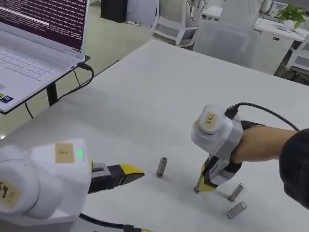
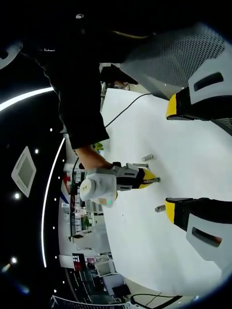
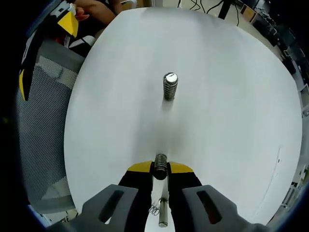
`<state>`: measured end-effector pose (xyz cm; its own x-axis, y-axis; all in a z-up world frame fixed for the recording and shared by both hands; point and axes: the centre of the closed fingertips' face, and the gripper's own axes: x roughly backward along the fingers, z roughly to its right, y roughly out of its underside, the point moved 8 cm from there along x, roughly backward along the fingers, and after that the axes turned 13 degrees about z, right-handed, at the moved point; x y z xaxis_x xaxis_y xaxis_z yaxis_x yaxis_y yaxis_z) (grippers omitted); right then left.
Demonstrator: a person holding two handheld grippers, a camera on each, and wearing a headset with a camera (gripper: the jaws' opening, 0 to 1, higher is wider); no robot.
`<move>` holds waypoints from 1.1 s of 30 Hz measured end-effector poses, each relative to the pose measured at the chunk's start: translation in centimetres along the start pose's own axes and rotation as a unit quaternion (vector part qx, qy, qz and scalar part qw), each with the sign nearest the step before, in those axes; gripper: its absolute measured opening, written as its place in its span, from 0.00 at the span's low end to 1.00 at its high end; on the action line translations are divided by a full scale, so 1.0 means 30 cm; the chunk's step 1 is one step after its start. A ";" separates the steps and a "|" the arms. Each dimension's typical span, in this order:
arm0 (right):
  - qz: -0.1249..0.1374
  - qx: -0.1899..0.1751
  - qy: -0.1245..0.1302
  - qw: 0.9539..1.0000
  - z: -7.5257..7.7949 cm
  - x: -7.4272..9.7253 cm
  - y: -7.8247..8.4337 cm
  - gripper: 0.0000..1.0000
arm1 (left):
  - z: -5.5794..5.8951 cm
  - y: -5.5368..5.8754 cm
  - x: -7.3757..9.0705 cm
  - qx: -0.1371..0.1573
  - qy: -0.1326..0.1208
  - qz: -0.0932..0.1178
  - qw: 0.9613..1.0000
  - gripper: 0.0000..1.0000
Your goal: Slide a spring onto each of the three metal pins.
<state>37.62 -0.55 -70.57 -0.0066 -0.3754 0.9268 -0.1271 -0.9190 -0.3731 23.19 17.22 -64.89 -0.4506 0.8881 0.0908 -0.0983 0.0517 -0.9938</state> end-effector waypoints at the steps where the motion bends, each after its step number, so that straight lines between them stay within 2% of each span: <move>1: 0.002 0.000 0.001 1.000 0.000 0.000 -0.001 0.09 | 0.000 0.000 0.000 0.000 0.000 0.000 1.000 0.61; 5: 0.001 0.001 0.000 1.000 -0.001 -0.004 0.000 0.10 | 0.001 0.000 -0.001 0.000 0.001 0.000 1.000 0.61; 8: 0.006 0.000 0.004 1.000 -0.001 -0.006 0.000 0.16 | 0.001 0.001 0.000 0.001 0.002 0.000 1.000 0.60; 12: 0.009 -0.001 0.005 1.000 -0.005 0.010 0.004 0.18 | 0.001 0.000 -0.001 0.000 0.003 -0.001 1.000 0.60; 19: 0.042 -0.010 0.025 0.999 -0.021 0.088 0.023 0.20 | 0.002 0.001 -0.002 -0.002 0.005 -0.004 1.000 0.61; 22: 0.058 -0.013 0.041 0.997 -0.027 0.129 0.031 0.21 | 0.001 0.000 -0.003 -0.003 0.007 -0.005 1.000 0.61; 27: 0.101 -0.021 0.062 0.993 -0.061 0.213 0.031 0.21 | -0.002 0.001 -0.006 -0.003 0.009 -0.008 1.000 0.61; 33: 0.127 -0.028 0.080 0.988 -0.104 0.278 0.056 0.21 | -0.004 -0.007 -0.013 -0.007 0.016 -0.012 1.000 0.61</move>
<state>34.26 -4.86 -63.34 -0.2023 -0.5656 0.7995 -0.1552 -0.7876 -0.5964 23.48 16.92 -64.72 -0.4190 0.9010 0.1124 -0.0962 0.0791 -0.9922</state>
